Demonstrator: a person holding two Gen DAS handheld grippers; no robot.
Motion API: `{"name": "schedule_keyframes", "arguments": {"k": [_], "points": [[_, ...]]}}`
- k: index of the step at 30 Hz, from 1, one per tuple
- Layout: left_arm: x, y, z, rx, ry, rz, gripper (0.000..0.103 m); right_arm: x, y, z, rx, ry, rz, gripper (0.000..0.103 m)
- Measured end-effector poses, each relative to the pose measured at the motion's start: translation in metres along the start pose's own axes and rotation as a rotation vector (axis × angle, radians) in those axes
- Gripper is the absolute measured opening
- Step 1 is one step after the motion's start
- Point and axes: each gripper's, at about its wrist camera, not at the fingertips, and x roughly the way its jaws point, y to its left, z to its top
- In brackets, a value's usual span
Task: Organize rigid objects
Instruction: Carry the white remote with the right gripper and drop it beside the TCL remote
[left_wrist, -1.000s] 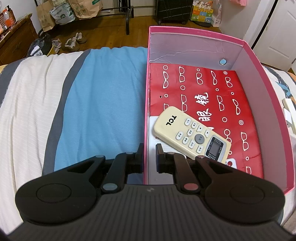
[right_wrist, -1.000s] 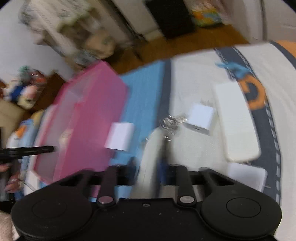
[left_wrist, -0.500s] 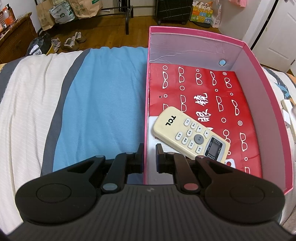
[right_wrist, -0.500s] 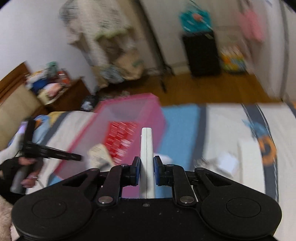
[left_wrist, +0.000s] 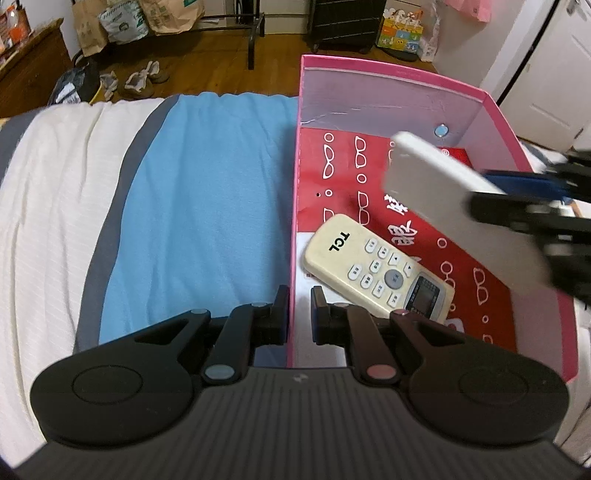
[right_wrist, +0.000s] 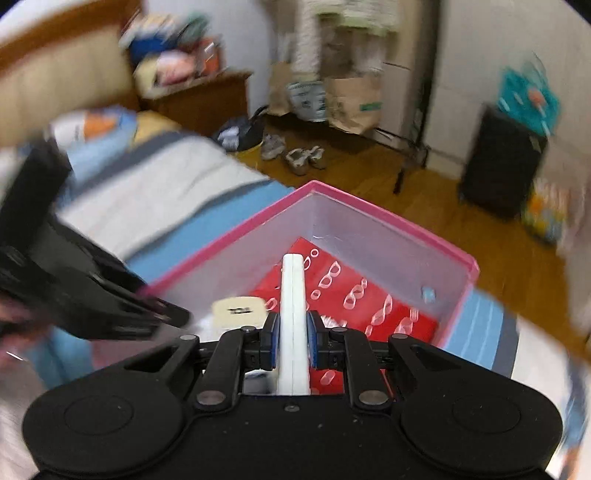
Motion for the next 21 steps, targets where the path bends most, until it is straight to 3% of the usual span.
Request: {"name": "schedule_keyframes", "arguments": {"k": [4,9,11,15,21], "points": [[0.0,0.001,0.0,0.001,-0.007,-0.01,0.009,0.028,0.02,0.007,-0.288,0.018,-0.116,0.019],[0.001,0.003,0.001,-0.005,-0.007,-0.022,0.009,0.045,0.034,0.004,-0.501,0.081,-0.192,0.019],[0.001,0.004,0.001,-0.005,-0.006,-0.025,0.009,0.045,0.038,0.0,-0.534,0.112,-0.166,0.019],[0.001,0.005,0.001,-0.007,-0.006,-0.028,0.009,0.04,0.034,0.005,-0.468,0.153,-0.079,0.018],[0.0,0.004,0.001,-0.004,-0.006,-0.027,0.009,0.009,-0.01,0.017,-0.082,0.181,0.109,0.035]]}}
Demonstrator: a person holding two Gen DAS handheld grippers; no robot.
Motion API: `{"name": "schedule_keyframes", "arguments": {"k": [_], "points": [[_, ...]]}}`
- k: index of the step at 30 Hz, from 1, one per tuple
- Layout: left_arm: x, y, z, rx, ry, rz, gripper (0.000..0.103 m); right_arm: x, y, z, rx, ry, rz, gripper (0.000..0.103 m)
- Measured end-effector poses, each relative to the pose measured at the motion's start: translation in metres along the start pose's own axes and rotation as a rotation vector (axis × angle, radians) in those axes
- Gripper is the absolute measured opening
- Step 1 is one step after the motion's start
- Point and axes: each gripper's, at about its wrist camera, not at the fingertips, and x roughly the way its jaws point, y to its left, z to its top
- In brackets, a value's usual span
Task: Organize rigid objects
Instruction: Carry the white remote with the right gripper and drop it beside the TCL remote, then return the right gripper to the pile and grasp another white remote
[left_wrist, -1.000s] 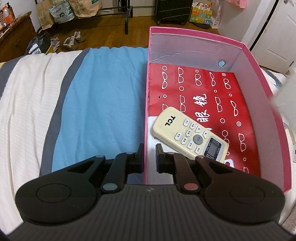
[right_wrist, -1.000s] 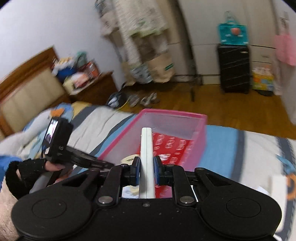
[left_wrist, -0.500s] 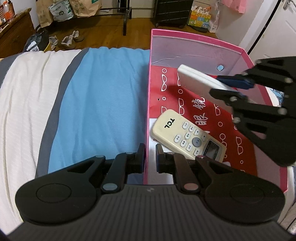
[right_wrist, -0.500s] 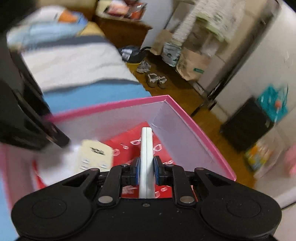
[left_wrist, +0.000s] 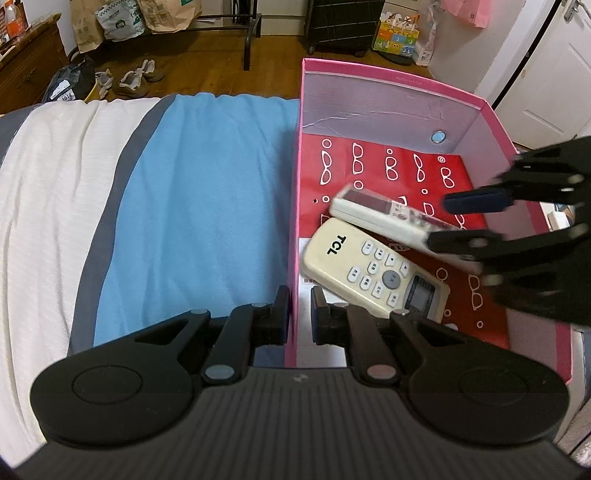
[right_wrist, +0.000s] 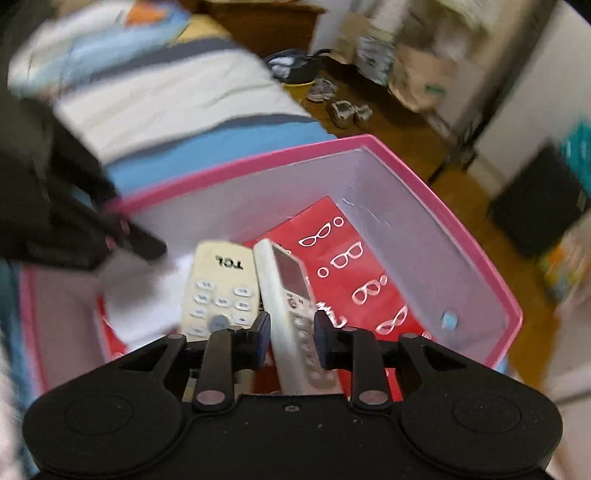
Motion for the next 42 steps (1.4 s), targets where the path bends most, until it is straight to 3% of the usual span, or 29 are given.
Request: {"name": "schedule_keyframes", "arguments": {"k": [5,9,13,17,25,30,33,37,42], "points": [[0.0,0.0,0.002,-0.003,0.004,-0.001,0.009,-0.067,-0.031,-0.024,0.268,-0.08,0.158,0.037],[0.001,-0.002,0.002,0.002,0.005,0.009,0.009,-0.116,-0.055,-0.059,0.452,-0.13,0.225,0.037],[0.001,-0.006,0.001,0.005,0.005,0.024,0.009,-0.144,-0.077,-0.103,0.577,-0.134,0.209,0.041],[0.0,-0.006,0.003,-0.008,0.014,0.024,0.009,-0.161,-0.098,-0.15,0.668,-0.13,0.115,0.046],[0.001,-0.004,0.005,-0.016,0.023,0.026,0.009,-0.129,-0.152,-0.227,0.804,-0.035,-0.059,0.052],[0.002,-0.005,0.005,-0.014,0.023,0.029,0.009,-0.087,-0.201,-0.269,0.938,0.005,-0.1,0.052],[0.002,-0.005,0.005,-0.013,0.024,0.03,0.009,-0.073,-0.21,-0.287,0.956,0.026,-0.086,0.052],[0.002,-0.003,0.006,-0.014,0.034,0.023,0.009,-0.061,-0.216,-0.303,1.002,-0.008,0.007,0.059],[0.003,-0.001,0.007,-0.008,0.033,0.011,0.009,-0.05,-0.205,-0.297,0.922,-0.034,-0.014,0.066]]}}
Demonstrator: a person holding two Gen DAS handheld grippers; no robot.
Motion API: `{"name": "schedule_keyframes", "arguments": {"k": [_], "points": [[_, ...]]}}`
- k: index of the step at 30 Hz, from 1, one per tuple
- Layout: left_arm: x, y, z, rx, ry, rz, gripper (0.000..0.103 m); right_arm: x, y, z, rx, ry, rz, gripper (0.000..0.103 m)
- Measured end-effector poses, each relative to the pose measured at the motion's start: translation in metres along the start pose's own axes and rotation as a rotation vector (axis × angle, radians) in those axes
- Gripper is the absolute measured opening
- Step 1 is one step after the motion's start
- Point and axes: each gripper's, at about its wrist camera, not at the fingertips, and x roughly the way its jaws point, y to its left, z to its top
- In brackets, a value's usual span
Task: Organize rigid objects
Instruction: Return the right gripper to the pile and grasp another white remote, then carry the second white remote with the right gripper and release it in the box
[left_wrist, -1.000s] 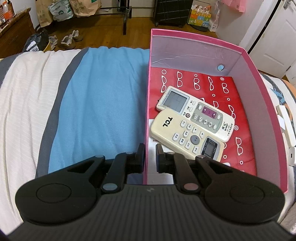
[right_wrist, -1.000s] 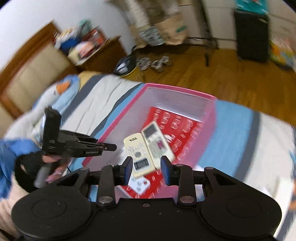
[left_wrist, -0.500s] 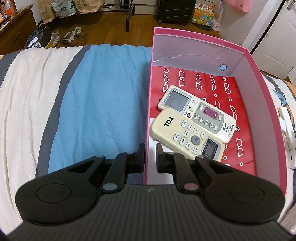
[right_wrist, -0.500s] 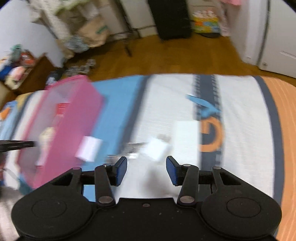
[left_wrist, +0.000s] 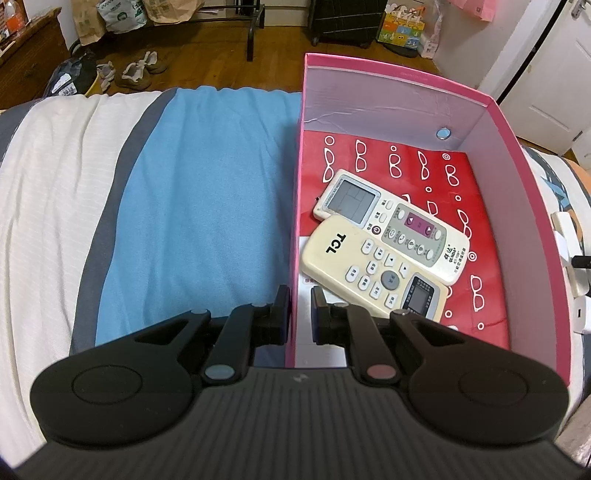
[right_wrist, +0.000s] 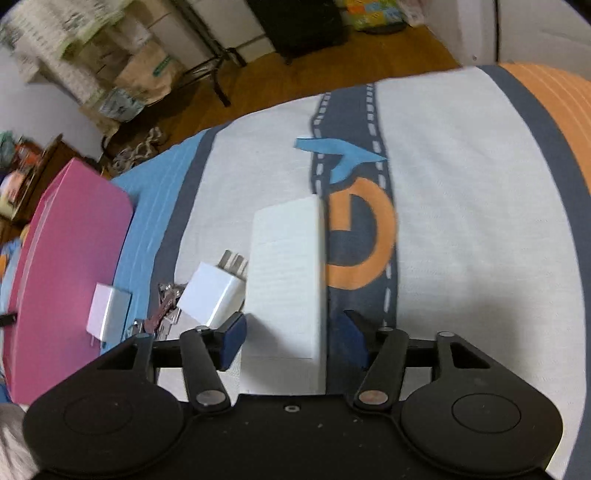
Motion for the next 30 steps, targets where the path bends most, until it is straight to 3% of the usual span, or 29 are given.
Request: {"name": "schedule_keyframes", "arguments": {"k": [3,4,13,14,15,17,30], "points": [[0.0,-0.001,-0.001,0.006,-0.002,0.003,0.009,0.0,0.007,0.002,-0.011,0.001,-0.033,0.064],[0.0,-0.001,-0.001,0.007,-0.003,0.005,0.009,-0.002,0.009,0.002,-0.009,-0.001,-0.025,0.056],[-0.001,-0.003,-0.001,0.014,-0.005,0.01,0.009,-0.019,0.02,-0.005,-0.017,-0.012,-0.06,0.056],[-0.001,-0.003,-0.001,0.014,-0.005,0.011,0.009,-0.021,0.021,-0.005,-0.013,-0.02,-0.055,0.045],[-0.001,-0.003,-0.001,0.013,-0.005,0.009,0.009,-0.025,0.021,-0.005,-0.007,-0.034,-0.059,0.025],[-0.001,-0.003,-0.001,0.013,-0.006,0.008,0.009,-0.032,0.017,-0.003,0.051,-0.051,0.036,0.02],[-0.001,-0.003,-0.002,0.016,-0.007,0.014,0.009,-0.028,0.032,-0.001,0.021,-0.026,0.104,0.023]]}}
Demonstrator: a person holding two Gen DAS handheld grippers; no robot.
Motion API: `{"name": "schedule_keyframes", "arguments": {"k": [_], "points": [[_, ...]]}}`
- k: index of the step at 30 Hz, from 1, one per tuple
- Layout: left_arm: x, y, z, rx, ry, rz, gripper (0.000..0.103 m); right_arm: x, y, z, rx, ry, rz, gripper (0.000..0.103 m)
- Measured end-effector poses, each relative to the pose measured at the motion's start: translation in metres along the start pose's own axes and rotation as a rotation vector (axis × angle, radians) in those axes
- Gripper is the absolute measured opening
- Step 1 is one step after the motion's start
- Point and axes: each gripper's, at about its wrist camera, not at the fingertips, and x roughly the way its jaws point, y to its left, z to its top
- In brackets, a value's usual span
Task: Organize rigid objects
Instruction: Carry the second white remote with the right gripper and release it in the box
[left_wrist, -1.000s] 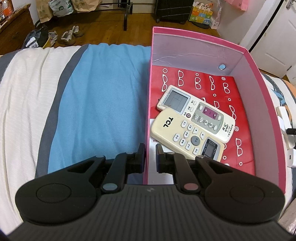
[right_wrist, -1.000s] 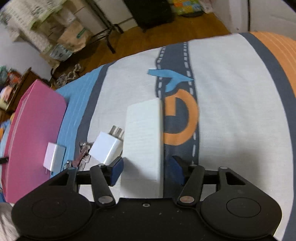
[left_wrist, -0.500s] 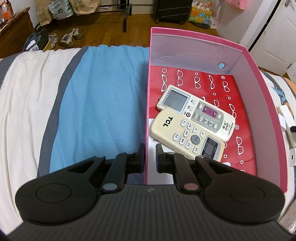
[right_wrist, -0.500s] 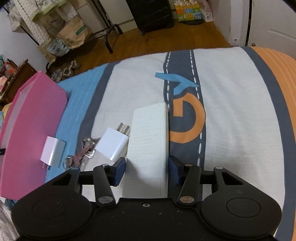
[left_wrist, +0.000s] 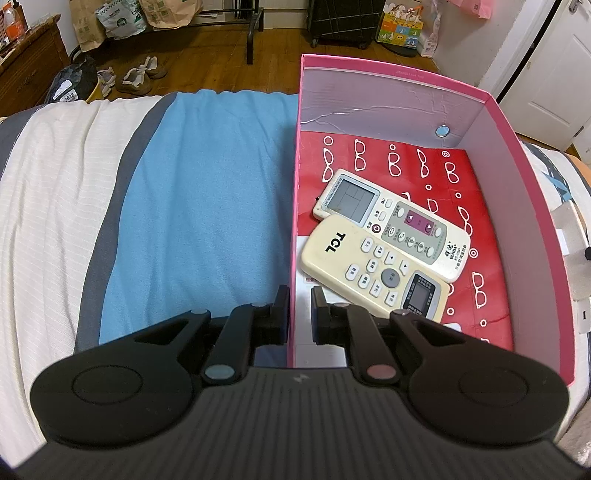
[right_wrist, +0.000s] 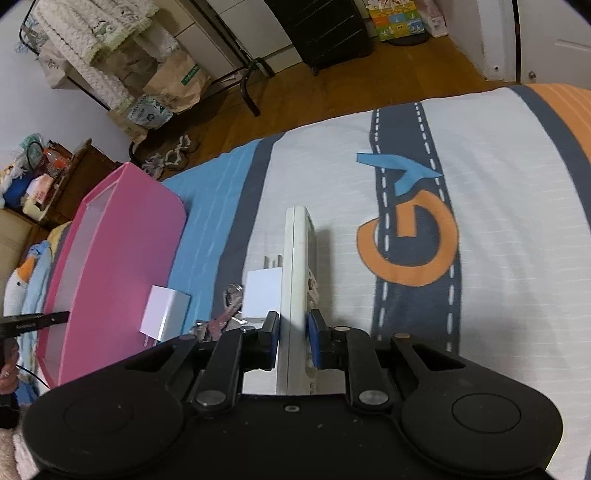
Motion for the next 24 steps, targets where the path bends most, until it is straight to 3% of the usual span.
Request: {"name": "schedule_keyframes", "arguments": {"k": [6,8,11,18,24], "points": [[0.0,0.0,0.0,-0.002,0.001,0.002,0.009,0.017,0.01,0.004,-0.078,0.012,-0.1,0.029],[0.001,0.0,0.0,-0.002,0.001,0.004,0.009,0.026,0.01,0.005,-0.084,0.026,-0.111,0.022],[0.001,0.0,0.0,-0.005,0.0,0.004,0.009,0.016,0.03,0.001,-0.182,-0.043,-0.168,0.02],[0.0,-0.002,-0.001,0.0,-0.005,0.007,0.009,-0.03,0.059,-0.013,-0.208,-0.168,-0.172,0.02],[-0.002,0.001,-0.002,-0.02,-0.006,0.008,0.008,-0.058,0.111,-0.019,-0.3,-0.2,-0.151,0.02]]}}
